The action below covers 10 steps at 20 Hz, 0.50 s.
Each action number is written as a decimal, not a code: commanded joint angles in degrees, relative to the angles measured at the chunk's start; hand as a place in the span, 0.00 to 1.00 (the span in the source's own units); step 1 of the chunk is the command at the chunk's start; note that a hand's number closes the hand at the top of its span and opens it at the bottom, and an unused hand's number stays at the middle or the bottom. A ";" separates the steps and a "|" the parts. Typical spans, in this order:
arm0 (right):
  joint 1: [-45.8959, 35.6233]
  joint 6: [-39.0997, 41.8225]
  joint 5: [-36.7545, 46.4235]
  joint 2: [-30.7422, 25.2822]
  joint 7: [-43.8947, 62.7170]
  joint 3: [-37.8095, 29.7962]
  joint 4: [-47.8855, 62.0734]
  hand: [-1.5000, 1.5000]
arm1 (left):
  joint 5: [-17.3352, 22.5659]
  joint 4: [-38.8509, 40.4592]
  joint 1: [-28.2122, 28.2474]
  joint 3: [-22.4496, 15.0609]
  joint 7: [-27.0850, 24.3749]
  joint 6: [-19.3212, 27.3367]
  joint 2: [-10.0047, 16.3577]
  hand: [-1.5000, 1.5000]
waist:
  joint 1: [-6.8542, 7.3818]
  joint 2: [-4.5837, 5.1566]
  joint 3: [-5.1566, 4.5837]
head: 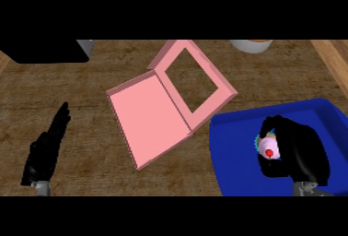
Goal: Pick the cupcake from the tray and place it in the cardboard box
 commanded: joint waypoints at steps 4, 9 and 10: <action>-2.35 0.67 -7.08 8.48 1.61 4.11 -17.94 1.00 | -0.96 -0.03 -0.96 -1.21 -0.70 0.26 -1.20 0.50 | 1.11 0.42 0.19; -6.47 1.81 -9.74 9.31 8.49 10.90 -23.35 1.00 | -0.34 1.45 -3.10 -0.33 0.46 -1.23 -0.78 0.50 | 1.74 0.68 0.20; -15.21 1.89 -11.25 9.33 13.09 10.29 -19.86 1.00 | -2.35 -1.47 -1.57 -1.67 1.56 0.57 -1.45 0.50 | 2.56 0.73 0.19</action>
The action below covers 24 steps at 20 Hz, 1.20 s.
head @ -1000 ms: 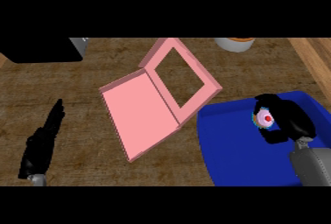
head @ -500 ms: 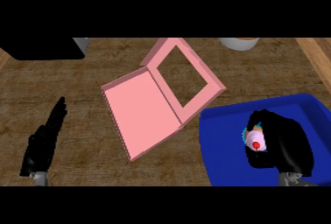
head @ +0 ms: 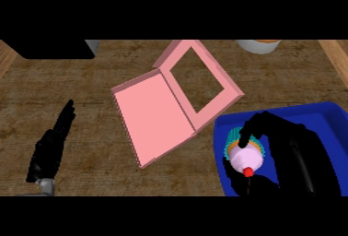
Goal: Pick the cupcake from the tray and place it in the cardboard box
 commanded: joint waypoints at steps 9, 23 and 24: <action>-35.28 -2.60 -10.41 1.05 22.76 2.49 16.08 1.00 | -0.46 1.25 -1.88 1.42 0.34 -1.91 0.59 0.50 | 1.09 0.23 0.00; -50.74 -22.98 -20.87 1.05 14.96 5.14 58.30 1.00 | -0.85 -1.74 -2.17 1.13 2.11 -2.89 -0.56 0.50 | 1.92 0.51 0.02; -51.25 -21.25 -21.77 1.05 13.82 4.15 61.08 1.00 | -0.48 -1.58 -0.90 1.83 0.82 -3.45 0.22 0.50 | 2.04 0.55 0.01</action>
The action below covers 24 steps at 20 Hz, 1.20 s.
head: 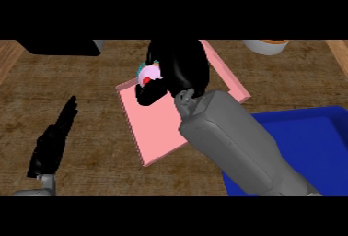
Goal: Pick the cupcake from the tray and place it in the cardboard box
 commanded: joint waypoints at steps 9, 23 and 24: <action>-8.08 -19.64 -15.44 0.02 -5.28 8.21 28.86 0.00 | -1.55 6.43 -4.95 -0.33 -2.43 0.60 -2.14 0.50 | 0.91 0.42 -0.02; -4.56 -47.19 -26.07 0.02 -22.83 -1.76 28.70 0.00 | -0.88 0.09 0.64 0.31 -0.56 -0.61 -0.94 0.50 | 0.01 0.10 0.12; -3.92 -47.01 -27.44 0.02 -23.39 -1.34 25.28 0.00 | 0.00 3.06 -2.92 1.70 0.89 -0.83 -0.81 0.50 | -0.83 0.02 0.09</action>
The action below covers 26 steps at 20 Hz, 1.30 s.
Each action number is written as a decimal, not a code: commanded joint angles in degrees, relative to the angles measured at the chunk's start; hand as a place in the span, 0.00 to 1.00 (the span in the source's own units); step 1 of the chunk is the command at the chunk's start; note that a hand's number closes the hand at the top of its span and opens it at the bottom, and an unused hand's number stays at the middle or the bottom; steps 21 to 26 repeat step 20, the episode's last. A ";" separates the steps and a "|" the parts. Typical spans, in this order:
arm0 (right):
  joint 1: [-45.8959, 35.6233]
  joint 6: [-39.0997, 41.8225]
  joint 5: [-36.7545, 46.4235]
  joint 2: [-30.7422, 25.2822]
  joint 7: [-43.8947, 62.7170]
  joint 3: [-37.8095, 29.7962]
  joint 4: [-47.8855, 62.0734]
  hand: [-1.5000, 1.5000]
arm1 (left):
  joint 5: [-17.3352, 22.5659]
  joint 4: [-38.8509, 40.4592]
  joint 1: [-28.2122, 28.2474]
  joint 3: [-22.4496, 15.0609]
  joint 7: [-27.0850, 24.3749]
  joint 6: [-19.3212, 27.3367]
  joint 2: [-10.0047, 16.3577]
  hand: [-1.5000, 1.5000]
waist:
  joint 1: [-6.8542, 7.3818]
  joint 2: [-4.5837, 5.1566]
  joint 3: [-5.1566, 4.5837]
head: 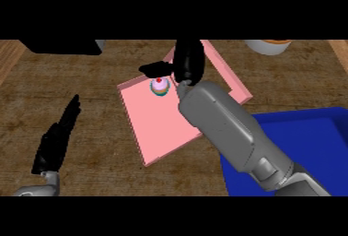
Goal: Pick the cupcake from the tray and place it in the cardboard box
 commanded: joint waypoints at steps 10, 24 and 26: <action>17.79 -2.67 -7.25 -13.38 -8.61 -13.80 -20.84 0.00 | 2.40 -1.85 4.02 2.78 -0.51 -2.24 1.55 0.50 | -3.09 -0.74 0.01; 39.76 14.42 -20.69 -28.50 -12.20 -25.02 -44.85 0.00 | 0.96 -2.78 3.75 3.43 -0.56 -0.73 0.93 0.50 | -2.84 -0.65 -0.01; 39.76 14.42 -20.69 -28.50 -12.20 -25.02 -44.85 0.00 | 0.96 -2.78 3.75 3.43 -0.56 -0.73 0.93 0.50 | -2.84 -0.65 -0.01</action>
